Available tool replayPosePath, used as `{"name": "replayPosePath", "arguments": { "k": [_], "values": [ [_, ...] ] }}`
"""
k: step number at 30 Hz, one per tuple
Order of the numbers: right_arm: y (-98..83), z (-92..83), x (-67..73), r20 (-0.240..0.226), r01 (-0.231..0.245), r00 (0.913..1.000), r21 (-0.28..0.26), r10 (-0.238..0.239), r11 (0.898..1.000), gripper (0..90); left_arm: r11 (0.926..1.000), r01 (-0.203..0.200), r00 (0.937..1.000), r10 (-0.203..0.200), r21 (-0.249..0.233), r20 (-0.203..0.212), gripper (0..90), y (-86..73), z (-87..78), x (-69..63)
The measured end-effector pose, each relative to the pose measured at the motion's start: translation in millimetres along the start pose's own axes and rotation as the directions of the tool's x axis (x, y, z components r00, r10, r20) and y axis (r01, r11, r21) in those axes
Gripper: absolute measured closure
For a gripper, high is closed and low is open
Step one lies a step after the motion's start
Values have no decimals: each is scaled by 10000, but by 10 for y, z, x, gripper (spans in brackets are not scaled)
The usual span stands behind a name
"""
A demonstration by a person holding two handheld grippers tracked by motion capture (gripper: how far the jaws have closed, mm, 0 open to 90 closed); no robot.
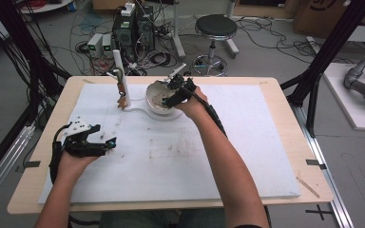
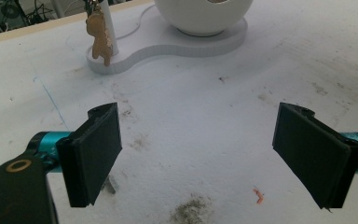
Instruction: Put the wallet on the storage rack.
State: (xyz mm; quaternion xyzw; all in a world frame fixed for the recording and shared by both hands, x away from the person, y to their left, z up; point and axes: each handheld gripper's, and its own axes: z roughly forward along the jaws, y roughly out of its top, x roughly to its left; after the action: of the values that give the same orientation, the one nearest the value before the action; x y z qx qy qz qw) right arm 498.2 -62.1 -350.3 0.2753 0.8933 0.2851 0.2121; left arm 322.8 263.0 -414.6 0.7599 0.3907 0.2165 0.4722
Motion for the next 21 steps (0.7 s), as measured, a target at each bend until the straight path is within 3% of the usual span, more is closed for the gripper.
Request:
{"name": "replayPosePath", "arguments": {
  "k": [4,7,12,21],
  "values": [
    [-123,-173,-23,-70,-199,9998,-478,196,9987,205,9999,-102,9999,103,-35,25,154,15,-2,-8],
    [-194,-276,-40,-86,-248,9997,-442,244,9987,206,9999,-145,9999,145,-37,46,154,22,0,-18],
    [-360,-489,-81,-78,-504,9987,-838,499,9952,205,9998,-144,9999,145,-96,59,154,27,-12,-24],
    [-829,-808,-227,-19,-993,9950,-1386,1000,9854,205,9996,-245,9997,246,-126,86,154,37,0,-46]
  ]
}}
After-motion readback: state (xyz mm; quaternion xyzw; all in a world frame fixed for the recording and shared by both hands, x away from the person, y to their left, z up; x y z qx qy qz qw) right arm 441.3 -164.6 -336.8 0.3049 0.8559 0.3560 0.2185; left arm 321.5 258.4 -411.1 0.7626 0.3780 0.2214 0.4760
